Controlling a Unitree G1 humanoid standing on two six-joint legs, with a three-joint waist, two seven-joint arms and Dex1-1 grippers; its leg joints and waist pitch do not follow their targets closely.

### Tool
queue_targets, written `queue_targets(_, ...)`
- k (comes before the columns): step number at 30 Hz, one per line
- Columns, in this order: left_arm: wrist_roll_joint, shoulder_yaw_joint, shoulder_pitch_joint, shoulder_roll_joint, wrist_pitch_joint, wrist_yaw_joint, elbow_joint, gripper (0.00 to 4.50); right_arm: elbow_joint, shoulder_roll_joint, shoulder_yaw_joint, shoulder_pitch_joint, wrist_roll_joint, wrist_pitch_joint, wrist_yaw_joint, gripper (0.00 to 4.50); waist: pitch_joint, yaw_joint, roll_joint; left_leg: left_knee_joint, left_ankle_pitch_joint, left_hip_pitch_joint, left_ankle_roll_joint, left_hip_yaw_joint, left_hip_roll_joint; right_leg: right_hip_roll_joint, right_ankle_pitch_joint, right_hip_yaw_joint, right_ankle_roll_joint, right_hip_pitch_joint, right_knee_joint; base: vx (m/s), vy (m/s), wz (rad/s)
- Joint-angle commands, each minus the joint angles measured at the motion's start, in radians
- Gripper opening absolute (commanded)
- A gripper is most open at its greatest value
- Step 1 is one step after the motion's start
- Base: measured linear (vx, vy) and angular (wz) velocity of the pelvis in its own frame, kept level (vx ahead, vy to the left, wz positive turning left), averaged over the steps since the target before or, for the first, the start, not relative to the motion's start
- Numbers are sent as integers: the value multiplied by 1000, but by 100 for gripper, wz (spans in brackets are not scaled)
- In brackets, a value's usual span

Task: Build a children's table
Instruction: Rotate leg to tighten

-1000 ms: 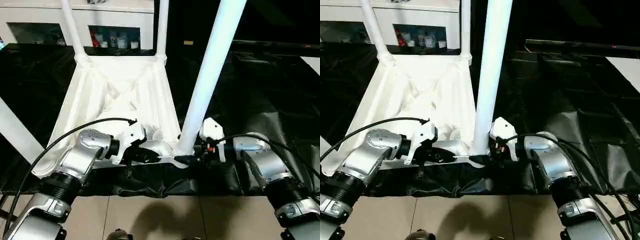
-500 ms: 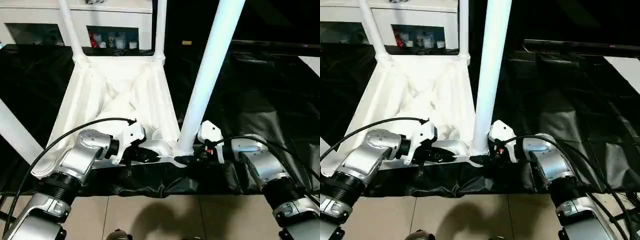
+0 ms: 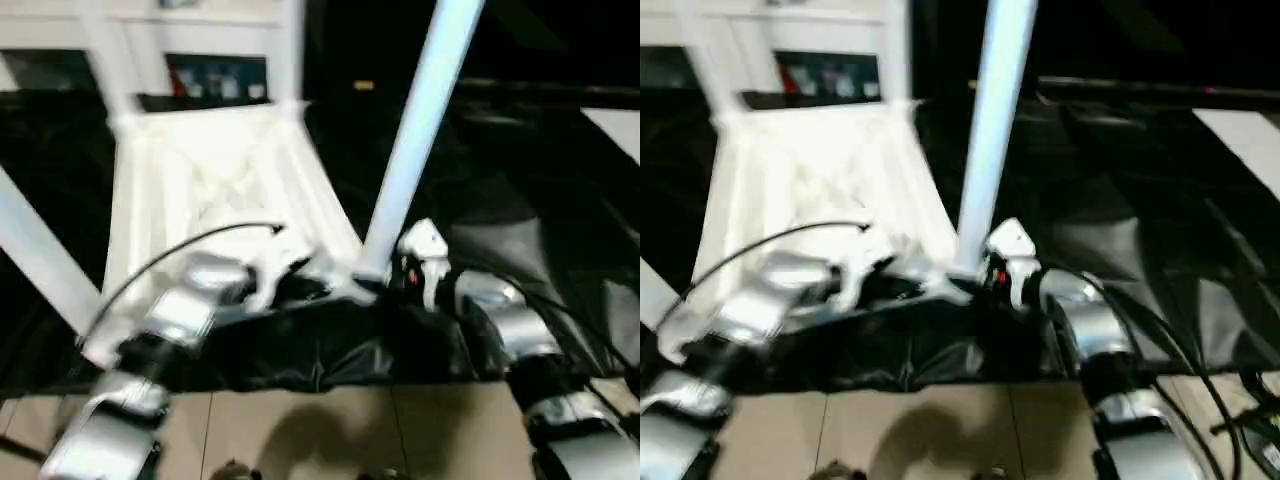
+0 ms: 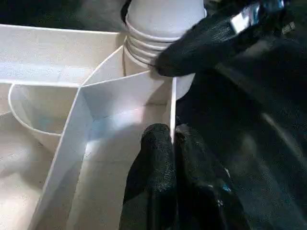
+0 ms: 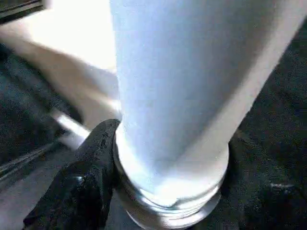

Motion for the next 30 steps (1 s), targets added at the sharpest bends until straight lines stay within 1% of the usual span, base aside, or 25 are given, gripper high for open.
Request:
queue_targets(1, 6, 4, -54, -95, 0, 153, 49, 0, 47, 99, 22, -57, 12, 8, -120, 272, -78, 1, -6, -67, -194, 11, -1, -17, 22, -65, -246, 38, -205, 47, -75, 0, 0, 0)
queue_targets(2, 10, 5, -60, -106, 0, 176, 59, 0, 62, 107, 20, -64, 9, 12, -143, 272, -78, 2, -6, -67, -185, 9, 1, -18, 23, -65, -233, 37, -206, 48, -75, 0, 0, 0)
queue_targets(4, 18, -3, -68, -132, 4, 207, 66, 0, 83, 131, 26, -74, 0, 3, -164, 272, -82, 3, -8, -64, -156, 7, 19, -16, 22, -63, -167, 36, -216, 52, -69, 0, 0, 0)
queue_targets(5, 23, -8, -67, -140, 5, 210, 63, 0, 78, 139, 36, -72, -8, -6, -153, 272, -84, 4, -6, -62, -133, 7, 35, -15, 23, -62, -117, 36, -228, 53, -64, 0, 0, 0)
queue_targets(6, 31, -12, -67, -147, 1, 211, 62, 0, 73, 145, 40, -71, -19, -19, -146, 272, -84, 6, -8, -60, -117, 6, 54, -13, 23, -61, -77, 36, -238, 54, -62, 0, 0, 0)
queue_targets(7, 34, -14, -64, -150, -4, 204, 58, 0, 61, 149, 40, -67, -24, -31, -135, 272, -83, 7, -8, -60, -111, 5, 66, -13, 22, -61, -63, 35, -244, 55, -61, 0, 0, 0)
queue_targets(8, 34, -18, -56, -148, -11, 187, 48, 0, 43, 146, 35, -63, -21, -39, -119, 272, -81, 8, -6, -61, -117, 6, 69, -12, 23, -61, -70, 35, -246, 54, -63, 0, 0, 0)
queue_targets(9, 35, -18, -56, -150, -21, 180, 53, 0, 39, 146, 29, -64, -20, -47, -119, 307, -80, 8, -6, -61, -129, 7, 69, -13, 24, -62, -90, 34, -245, 54, -65, 0, 0, 0)
queue_targets(11, 27, -15, -45, -139, -25, 160, 45, 0, 19, 124, 21, -63, -4, -54, -80, 342, -78, 8, -5, -64, -153, 9, 61, -13, 25, -63, -127, 34, -242, 53, -69, 0, 0, 0)
queue_targets(13, 15, -16, -32, -125, -48, 131, 30, 0, 8, 100, 19, -63, 6, -59, -54, 342, -77, 7, -6, -66, -170, 9, 55, -15, 26, -63, -151, 34, -236, 53, -71, 0, 0, 0)
queue_targets(14, -1, -16, -15, -110, -61, 92, 7, 0, -6, 73, 22, -60, 11, -63, -22, 356, -77, 8, -6, -66, -171, 10, 54, -15, 27, -64, -152, 34, -237, 53, -71, 0, 0, 0)
queue_targets(15, -8, -18, -6, -100, -73, 68, -6, 0, -15, 57, 25, -57, 13, -65, -1, 356, -79, 9, -8, -64, -168, 7, 59, -16, 28, -64, -134, 34, -239, 57, -68, 0, 0, 0)
queue_targets(16, -14, -23, 4, -89, -92, 39, -18, 0, -27, 43, 28, -53, 17, -64, 23, 370, -78, 8, -7, -64, -163, 7, 63, -15, 28, -64, -124, 34, -241, 56, -67, 0, 0, 0)
queue_targets(18, -36, -33, 32, -53, -99, -47, -58, 0, -84, -12, 54, -24, 41, -31, 158, 370, -78, 8, -6, -64, -158, 9, 71, -14, 28, -62, -116, 34, -246, 53, -66, 0, 0, 0)
queue_targets(19, -47, -37, 44, -34, -104, -92, -76, 0, -114, -43, 68, -7, 54, -17, 234, 370, -77, 15, -9, -63, -157, 8, 85, -13, 30, -63, -109, 36, -244, 56, -65, 0, 0, 0)
queue_targets(20, -53, -40, 53, -16, -114, -128, -89, 0, -136, -72, 82, 8, 59, -14, 295, 370, -76, 17, -8, -64, -158, 8, 89, -14, 30, -62, -113, 35, -243, 56, -66, 0, 0, 0)
queue_targets(21, -62, -41, 59, 1, -119, -164, -101, 0, -152, -100, 96, 21, 59, -18, 349, 370, -75, 18, -5, -63, -171, 10, 91, -13, 31, -62, -134, 35, -240, 51, -69, 0, 0, 0)
queue_targets(22, -62, -41, 59, 1, -119, -164, -101, 0, -152, -100, 96, 21, 59, -18, 349, 370, -74, 20, -4, -64, -181, 12, 86, -13, 33, -63, -151, 35, -239, 49, -70, 0, 0, 0)
queue_targets(23, -72, -39, 63, 11, -111, -187, -111, 0, -161, -117, 105, 30, 58, -20, 379, 370, -70, 20, -3, -67, -202, 13, 75, -13, 34, -63, -194, 35, -234, 44, -74, 0, 0, 0)
queue_targets(24, -81, -38, 66, 22, -109, -210, -118, 0, -170, -133, 113, 37, 56, -17, 406, 370, -70, 22, -3, -68, -215, 15, 65, -14, 35, -64, -219, 35, -229, 45, -76, 0, 0, 0)
queue_targets(25, -81, -38, 66, 22, -109, -210, -118, 0, -170, -133, 113, 37, 56, -17, 406, 370, -68, 22, -2, -71, -247, 17, 43, -15, 35, -65, -274, 36, -218, 42, -80, 0, 0, 0)
queue_targets(27, -99, -37, 76, 65, -98, -294, -143, 0, -193, -181, 138, 59, 44, -23, 493, 370, -69, 25, -4, -72, -259, 16, 32, -17, 35, -66, -297, 36, -205, 43, -81, 0, 0, 0)
queue_targets(28, -102, -36, 80, 80, -95, -320, -151, 0, -204, -196, 145, 66, 44, -18, 521, 347, -69, 24, -4, -73, -259, 16, 33, -17, 35, -65, -296, 36, -203, 43, -81, 0, 0, 0)
queue_targets(29, -105, -38, 82, 90, -92, -339, -155, 0, -211, -204, 150, 69, 46, -16, 536, 347, -69, 26, -1, -72, -256, 18, 34, -16, 36, -65, -289, 38, -204, 40, -81, 0, 0, 0)
queue_targets(30, -110, -39, 85, 102, -90, -358, -161, 0, -227, -215, 158, 75, 51, -7, 556, 338, -71, 27, -3, -71, -251, 18, 35, -15, 36, -65, -283, 38, -206, 40, -81, 0, 0, 0)
